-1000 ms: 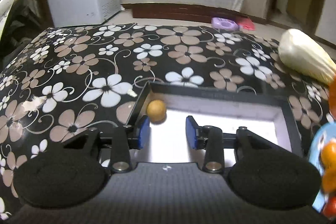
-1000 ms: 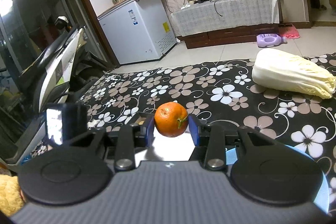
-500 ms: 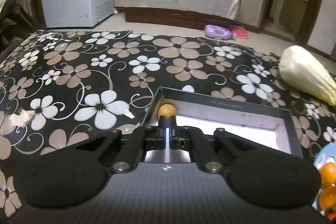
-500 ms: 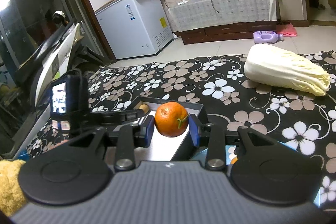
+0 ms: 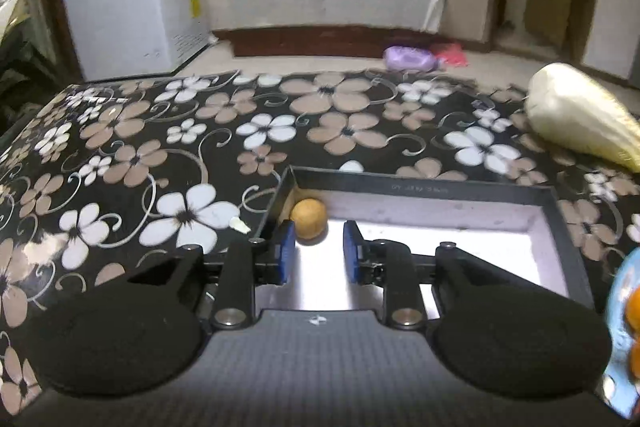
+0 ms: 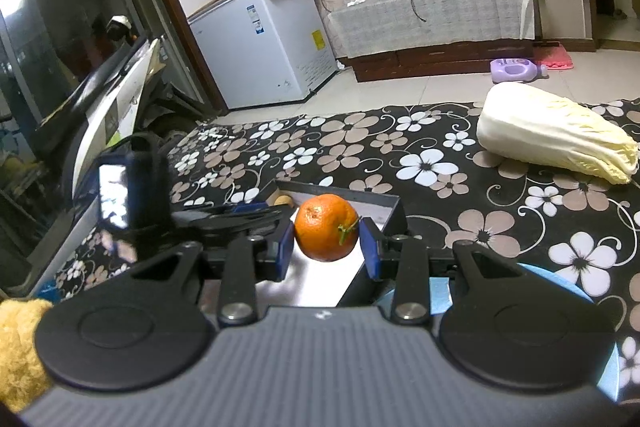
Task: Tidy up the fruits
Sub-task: 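Grasp the small brown fruit in the tray with the left tool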
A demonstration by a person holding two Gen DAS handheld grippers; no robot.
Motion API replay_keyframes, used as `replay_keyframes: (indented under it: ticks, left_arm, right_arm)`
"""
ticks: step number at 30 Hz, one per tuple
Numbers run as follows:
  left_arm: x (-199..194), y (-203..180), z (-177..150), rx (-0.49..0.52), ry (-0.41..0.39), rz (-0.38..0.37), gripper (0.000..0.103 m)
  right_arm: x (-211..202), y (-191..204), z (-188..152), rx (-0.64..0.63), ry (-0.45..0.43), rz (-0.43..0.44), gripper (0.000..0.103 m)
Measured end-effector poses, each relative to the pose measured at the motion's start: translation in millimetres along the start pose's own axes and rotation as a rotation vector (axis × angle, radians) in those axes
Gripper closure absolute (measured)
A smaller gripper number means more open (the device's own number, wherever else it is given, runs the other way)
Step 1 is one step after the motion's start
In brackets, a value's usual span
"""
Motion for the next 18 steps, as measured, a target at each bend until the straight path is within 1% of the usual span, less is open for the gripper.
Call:
replay_keyframes:
  ticks: [1, 3, 5, 6, 7, 8, 9, 10, 11, 13, 15, 16, 18]
  left_arm:
    - [3, -2, 1, 0.014, -0.013, 0.024, 0.061]
    - [8, -6, 1, 0.023, -0.046, 0.042, 0.051]
    - [10, -11, 0, 0.068, -0.071, 0.048, 0.051]
    - [8, -14, 2, 0.037, -0.08, -0.03, 0.051]
    - [4, -17, 4, 0.007, -0.089, -0.133, 0.055]
    - [-4, -23, 5, -0.003, -0.093, -0.235, 0.056]
    - [-12, -26, 8, 0.013, -0.117, -0.273, 0.056]
    - [-21, -26, 11, 0.046, -0.153, -0.258, 0.054]
    - [-26, -25, 13, 0.066, -0.169, -0.247, 0.053]
    - [-28, -19, 11, 0.051, -0.155, -0.25, 0.049]
    - [-20, -15, 10, 0.057, -0.139, -0.217, 0.044]
    - [-16, -15, 8, 0.059, -0.118, -0.213, 0.042]
    - [-13, -21, 5, 0.047, -0.091, -0.249, 0.04]
  right_arm:
    - [1, 0, -1, -0.001, 0.004, -0.001, 0.064]
    - [2, -3, -2, 0.001, 0.01, -0.005, 0.064]
    - [3, -4, -4, 0.0, 0.017, -0.007, 0.064]
    - [4, -4, -5, -0.002, 0.021, -0.007, 0.064]
    - [4, -5, -6, -0.005, 0.025, -0.008, 0.064]
    - [4, -5, -7, -0.008, 0.028, -0.01, 0.064]
    - [3, -6, -7, -0.008, 0.03, -0.012, 0.064]
    - [3, -7, -7, -0.007, 0.03, -0.013, 0.064]
    - [1, -10, -7, -0.004, 0.028, -0.015, 0.064]
    - [-1, -14, -4, 0.004, 0.019, -0.021, 0.064]
    - [-3, -18, -2, 0.013, 0.008, -0.023, 0.064]
    - [-4, -19, -1, 0.016, 0.003, -0.024, 0.064]
    - [-4, -19, 0, 0.018, 0.0, -0.022, 0.064]
Point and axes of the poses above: each gripper's, at about its wrist camera, not at the fingertips, and x roughly the way its jaws point, y to its left, z to its top, the point moved 10 cm from there along x, roughly the way its jaws point, and after that the axes turned 5 degrees about -y, right-handed, at the moved point
